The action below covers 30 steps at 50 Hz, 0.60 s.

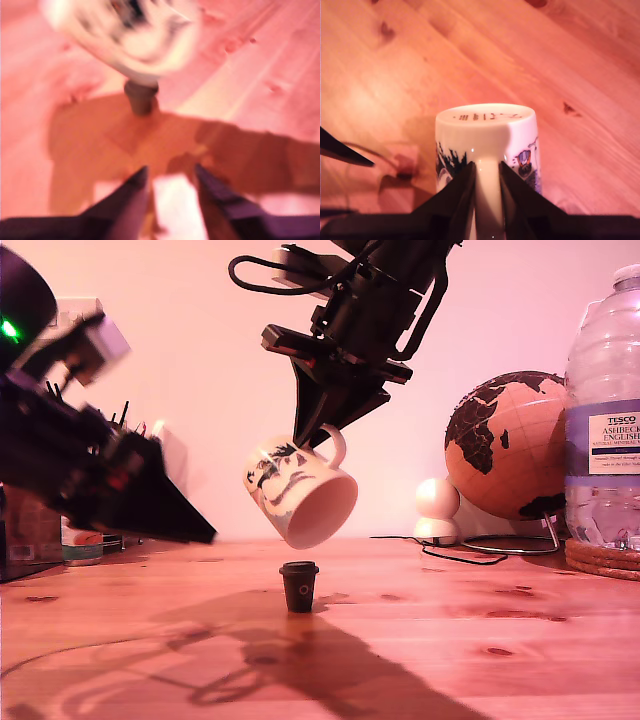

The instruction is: Lift the coffee cup and remove the coffee capsule that is hidden under it

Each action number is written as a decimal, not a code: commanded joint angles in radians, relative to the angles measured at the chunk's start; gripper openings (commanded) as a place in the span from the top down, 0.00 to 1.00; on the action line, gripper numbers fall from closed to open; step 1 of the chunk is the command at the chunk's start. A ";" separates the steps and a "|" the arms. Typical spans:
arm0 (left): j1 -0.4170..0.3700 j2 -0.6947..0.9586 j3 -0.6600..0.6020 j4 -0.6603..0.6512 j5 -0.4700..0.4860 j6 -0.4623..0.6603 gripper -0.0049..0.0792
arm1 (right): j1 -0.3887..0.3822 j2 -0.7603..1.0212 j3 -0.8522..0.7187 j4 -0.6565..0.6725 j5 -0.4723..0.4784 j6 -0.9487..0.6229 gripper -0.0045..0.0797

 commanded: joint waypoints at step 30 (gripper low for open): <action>-0.035 0.233 0.028 0.307 -0.006 0.017 0.22 | -0.086 -0.032 0.005 0.049 0.003 0.007 0.96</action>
